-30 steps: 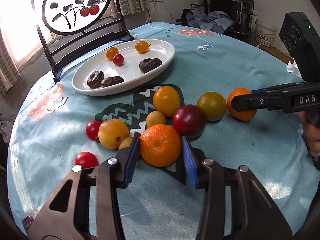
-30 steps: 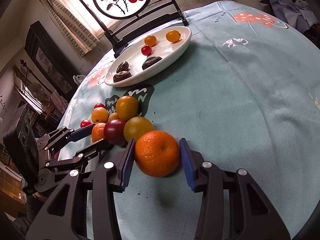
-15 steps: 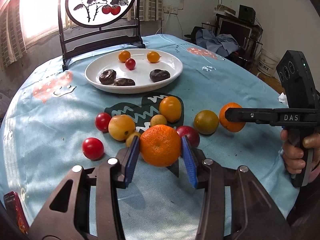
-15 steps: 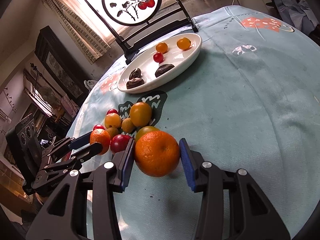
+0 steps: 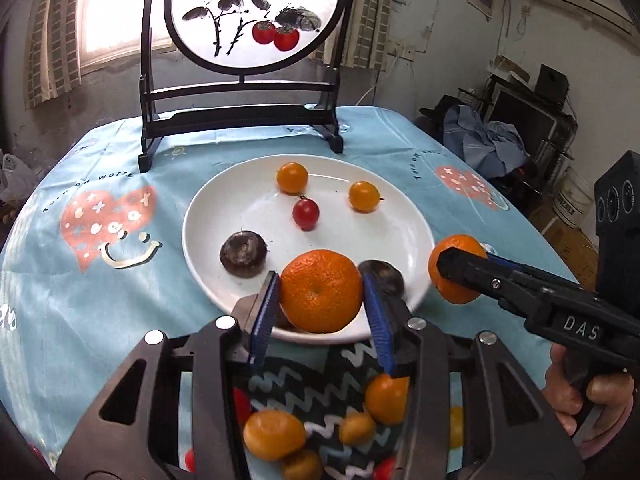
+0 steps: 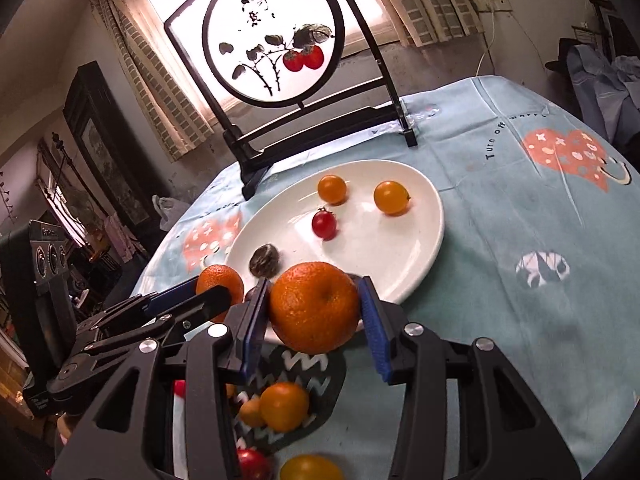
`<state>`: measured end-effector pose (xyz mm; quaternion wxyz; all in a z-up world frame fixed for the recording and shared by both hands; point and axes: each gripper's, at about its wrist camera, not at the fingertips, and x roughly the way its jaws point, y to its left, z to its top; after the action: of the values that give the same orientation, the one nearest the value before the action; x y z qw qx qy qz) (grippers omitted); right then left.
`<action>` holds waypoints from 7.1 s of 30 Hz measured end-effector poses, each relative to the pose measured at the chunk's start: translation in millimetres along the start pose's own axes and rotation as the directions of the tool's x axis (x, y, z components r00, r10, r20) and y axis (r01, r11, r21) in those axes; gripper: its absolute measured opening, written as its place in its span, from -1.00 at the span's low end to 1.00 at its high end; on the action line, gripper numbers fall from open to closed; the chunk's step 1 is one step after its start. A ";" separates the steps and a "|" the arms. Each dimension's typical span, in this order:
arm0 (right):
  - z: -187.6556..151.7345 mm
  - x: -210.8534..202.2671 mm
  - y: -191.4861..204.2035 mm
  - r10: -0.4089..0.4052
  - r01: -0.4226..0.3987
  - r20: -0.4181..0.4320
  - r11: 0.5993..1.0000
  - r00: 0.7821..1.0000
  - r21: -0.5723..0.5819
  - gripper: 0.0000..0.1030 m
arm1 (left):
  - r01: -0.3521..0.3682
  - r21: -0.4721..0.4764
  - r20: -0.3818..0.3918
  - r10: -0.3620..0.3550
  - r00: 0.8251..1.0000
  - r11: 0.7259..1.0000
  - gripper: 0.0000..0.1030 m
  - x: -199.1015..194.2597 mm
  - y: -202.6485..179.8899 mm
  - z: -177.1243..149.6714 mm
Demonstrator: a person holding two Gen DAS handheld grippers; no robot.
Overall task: Organize fruits
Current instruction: 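Carry both mandarins onto the white plate and open both tools, then grasp a yellow tomato with the right tool while the left grasps a red tomato, then carry both tomatoes onto the white plate and open both tools, then grasp a large dark red tomato with the right tool while the left grasps a yellow tomato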
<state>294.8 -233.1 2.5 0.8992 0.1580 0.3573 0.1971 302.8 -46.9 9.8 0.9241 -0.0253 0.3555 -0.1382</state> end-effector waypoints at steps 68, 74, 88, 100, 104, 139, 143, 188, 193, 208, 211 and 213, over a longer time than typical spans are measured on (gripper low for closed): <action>-91.1 -23.7 10.3 -0.051 -0.019 -0.283 0.971 0.958 -0.237 -0.22 | -0.152 0.030 -0.117 0.155 0.981 0.988 0.35 -60.0 45.8 -104.5; -90.5 -24.4 9.9 -0.060 -0.010 -0.279 0.970 0.958 -0.243 -0.22 | -0.140 0.007 -0.162 0.140 0.977 0.990 -0.03 -46.4 51.8 -108.2; -88.4 -26.3 3.4 -0.064 0.004 -0.272 0.976 0.960 -0.218 -0.22 | -0.156 0.022 -0.162 0.157 0.974 0.988 -0.40 -35.5 51.8 -108.2; -75.3 -32.1 3.9 -0.071 0.034 -0.166 0.977 0.984 -0.212 -0.22 | -0.086 -0.044 -0.026 0.085 0.996 0.995 -0.40 -58.0 41.7 -81.5; -50.3 -26.0 12.7 -0.108 0.098 -0.036 0.972 0.994 -0.212 -0.22 | -0.058 -0.039 0.016 0.059 0.998 0.998 -0.40 -43.2 22.7 -44.7; -67.3 -7.7 53.7 0.086 -0.160 -0.301 0.960 0.950 -0.231 0.16 | -0.325 -0.216 -0.043 0.323 0.945 0.921 0.96 -59.0 84.3 -51.0; -83.2 -9.7 67.5 0.039 -0.153 -0.330 0.932 0.943 -0.329 0.16 | -0.328 -0.224 -0.032 0.329 0.944 0.918 0.96 -63.6 84.4 -51.2; -71.2 -3.4 26.1 -0.040 -0.021 -0.286 0.978 0.957 -0.205 -0.21 | -0.166 -0.063 -0.138 0.157 0.978 0.984 0.96 -55.9 37.7 -79.6; -73.9 -3.5 30.5 -0.049 -0.023 -0.286 0.970 0.957 -0.241 -0.21 | -0.080 0.023 -0.181 0.083 0.980 0.997 0.92 -49.1 11.0 -94.7; -77.5 -3.4 37.3 -0.067 -0.015 -0.286 0.961 0.956 -0.275 -0.21 | -0.029 0.031 -0.237 0.035 0.971 0.999 -0.11 -28.7 7.0 -105.5; -77.8 -4.7 38.4 -0.068 -0.014 -0.283 0.960 0.957 -0.280 -0.21 | -0.028 0.039 -0.244 0.037 0.969 0.999 -0.20 -23.5 5.0 -105.4; -77.3 -5.4 38.5 -0.069 -0.013 -0.281 0.960 0.957 -0.280 -0.21 | -0.042 0.054 -0.235 0.053 0.971 0.998 -0.25 -23.0 3.8 -105.3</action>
<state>227.4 -191.0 -31.7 0.8536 -0.0060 0.4551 0.2533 217.5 -31.5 -54.4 0.8786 0.0222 0.4599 -0.1267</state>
